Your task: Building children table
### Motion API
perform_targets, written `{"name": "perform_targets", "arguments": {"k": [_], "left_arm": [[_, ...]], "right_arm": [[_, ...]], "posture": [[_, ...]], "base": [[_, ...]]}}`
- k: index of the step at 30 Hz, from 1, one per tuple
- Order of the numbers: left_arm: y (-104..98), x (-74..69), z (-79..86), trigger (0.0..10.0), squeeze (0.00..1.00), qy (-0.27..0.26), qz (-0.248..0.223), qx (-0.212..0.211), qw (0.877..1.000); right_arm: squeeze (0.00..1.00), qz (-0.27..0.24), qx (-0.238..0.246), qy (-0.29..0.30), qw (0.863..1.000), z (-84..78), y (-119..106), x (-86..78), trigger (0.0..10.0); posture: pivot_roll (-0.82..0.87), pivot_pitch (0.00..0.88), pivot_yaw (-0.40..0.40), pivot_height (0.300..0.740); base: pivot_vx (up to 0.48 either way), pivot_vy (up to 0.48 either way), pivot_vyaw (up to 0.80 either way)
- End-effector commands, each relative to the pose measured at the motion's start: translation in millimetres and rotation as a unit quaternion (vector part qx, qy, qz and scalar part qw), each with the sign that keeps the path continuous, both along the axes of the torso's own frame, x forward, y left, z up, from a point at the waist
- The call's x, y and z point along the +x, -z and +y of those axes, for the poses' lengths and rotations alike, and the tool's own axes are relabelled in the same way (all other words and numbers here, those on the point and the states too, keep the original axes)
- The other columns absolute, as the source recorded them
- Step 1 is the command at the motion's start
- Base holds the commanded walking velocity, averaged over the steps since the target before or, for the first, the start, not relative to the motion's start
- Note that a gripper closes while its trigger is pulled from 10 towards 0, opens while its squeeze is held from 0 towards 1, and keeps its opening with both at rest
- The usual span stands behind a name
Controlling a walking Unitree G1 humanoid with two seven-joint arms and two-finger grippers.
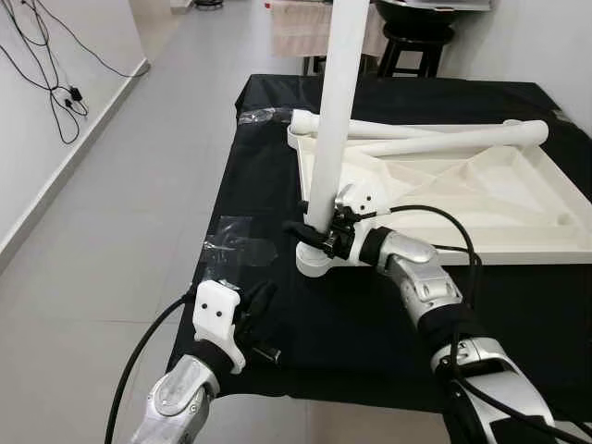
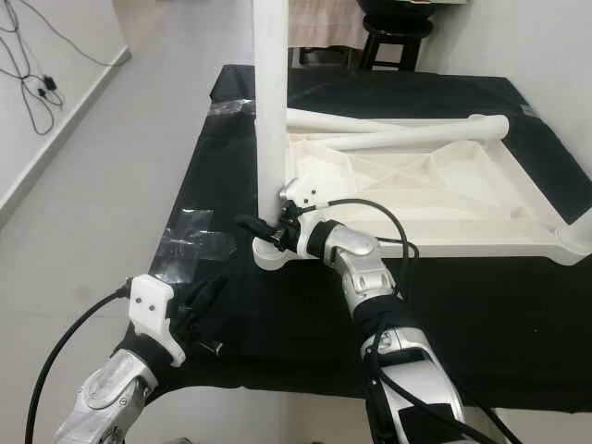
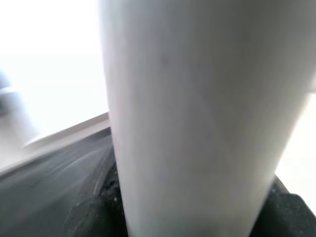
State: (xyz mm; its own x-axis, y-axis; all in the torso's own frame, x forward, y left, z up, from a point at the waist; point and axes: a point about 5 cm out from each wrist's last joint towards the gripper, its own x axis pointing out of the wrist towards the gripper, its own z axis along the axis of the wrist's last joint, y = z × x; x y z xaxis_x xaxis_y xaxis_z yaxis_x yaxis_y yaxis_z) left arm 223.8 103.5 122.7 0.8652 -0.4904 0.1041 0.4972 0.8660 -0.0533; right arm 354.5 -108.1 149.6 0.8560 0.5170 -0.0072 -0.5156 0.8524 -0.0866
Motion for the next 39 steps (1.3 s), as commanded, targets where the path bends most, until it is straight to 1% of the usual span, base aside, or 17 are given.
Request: {"name": "perform_targets", "arguments": {"k": [1,4,5,9,10,11,12,14,15,20,21,22,25,29,32,33,39], "left_arm": [[2.8,-1.6,3.0,10.0,0.0,-0.001,0.008,0.0,1.0],[2.8,-1.2,3.9,10.0,0.0,-0.001,0.008,0.001,1.0],[2.8,-1.0,4.6,10.0,0.0,-0.001,0.008,0.002,1.0],[3.7,0.2,4.4,10.0,0.0,0.002,0.011,0.001,1.0],[3.9,0.4,4.1,10.0,0.0,0.002,0.011,0.001,1.0],[4.0,0.4,3.9,10.0,0.0,0.002,0.01,0.001,1.0],[3.9,0.5,3.8,10.0,0.0,0.0,0.009,0.003,1.0],[3.7,0.7,3.6,10.0,0.0,-0.001,0.008,0.003,1.0],[3.6,0.8,3.4,10.0,0.0,-0.003,0.007,0.004,1.0],[3.5,1.2,3.0,10.0,0.0,-0.003,0.007,0.003,1.0],[3.5,1.5,2.8,10.0,0.0,-0.003,0.007,0.002,1.0],[3.5,1.5,2.8,10.0,0.0,-0.003,0.007,0.002,1.0],[3.5,2.0,2.3,10.0,0.0,-0.001,0.008,0.0,1.0],[3.6,1.6,2.0,10.0,0.0,-0.001,0.007,0.0,1.0],[3.5,1.0,1.9,10.0,0.0,-0.003,0.007,0.001,1.0],[3.6,0.9,1.8,10.0,0.0,-0.003,0.007,0.001,1.0],[3.9,1.1,1.3,10.0,0.0,-0.001,0.008,0.001,1.0]], "right_arm": [[0.0,0.069,-0.02,0.14,0.987,-10.6,34.4,-28.1,0.0],[0.0,0.071,-0.007,0.129,0.989,1.4,36.2,-41.3,0.0],[0.0,0.071,-0.001,0.101,0.992,16.6,36.3,-51.0,0.0],[0.0,0.04,-0.02,0.057,0.997,31.2,28.5,-43.8,0.0],[0.0,0.041,-0.022,0.06,0.997,29.8,27.4,-37.0,10.0],[0.0,0.044,-0.022,0.063,0.997,28.8,27.0,-33.2,10.0],[0.19,0.042,-0.004,0.039,0.998,31.2,23.2,-30.3,10.0],[0.19,0.04,0.008,0.026,0.999,33.5,19.8,-30.4,10.0],[1.0,0.032,0.019,0.007,0.999,35.8,13.4,-28.8,10.0],[1.0,0.01,0.053,-0.122,0.991,47.7,-14.8,-33.7,10.0],[0.0,-0.011,0.037,-0.19,0.981,49.5,-22.4,-38.6,10.0],[0.0,-0.011,0.037,-0.19,0.981,49.5,-22.4,-38.6,10.0],[0.0,-0.032,-0.001,-0.313,0.949,44.9,-36.2,-36.3,10.0],[0.0,-0.028,-0.023,-0.328,0.944,39.5,-36.1,-24.0,10.0],[0.0,-0.002,-0.021,-0.373,0.928,37.3,-34.2,-20.5,10.0],[0.0,0.005,-0.015,-0.381,0.924,36.1,-35.1,-18.4,0.0],[0.0,0.017,-0.007,-0.397,0.918,28.1,-39.2,-11.1,0.0]], "posture": [[0.05,0.133,-0.011,0.74],[0.04,0.134,-0.005,0.74],[0.04,0.134,-0.005,0.74],[0.04,0.123,-0.002,0.74],[0.04,0.119,-0.009,0.74],[0.04,0.119,-0.009,0.74],[0.05,0.118,-0.011,0.74],[0.05,0.119,-0.013,0.74],[0.05,0.118,-0.016,0.74],[0.05,0.116,-0.017,0.74],[0.05,0.115,-0.017,0.74],[0.05,0.115,-0.017,0.74],[0.05,0.114,-0.019,0.74],[0.06,0.113,-0.022,0.74],[0.06,0.113,-0.023,0.74],[0.06,0.113,-0.023,0.74],[0.06,0.111,-0.018,0.74]], "base": [[0.0,0.0,0.0],[0.0,0.0,0.0],[0.0,0.0,0.0],[0.0,0.0,0.0],[0.0,0.0,0.0],[0.0,0.0,0.0],[0.0,0.0,0.0],[0.0,0.0,0.0],[0.0,0.0,0.0],[0.0,0.0,0.0],[0.0,0.0,0.0],[0.0,0.0,0.0],[0.0,0.0,0.0],[0.0,0.0,0.0],[0.0,0.0,0.0],[0.0,0.0,0.0],[0.0,0.0,0.0]]}}
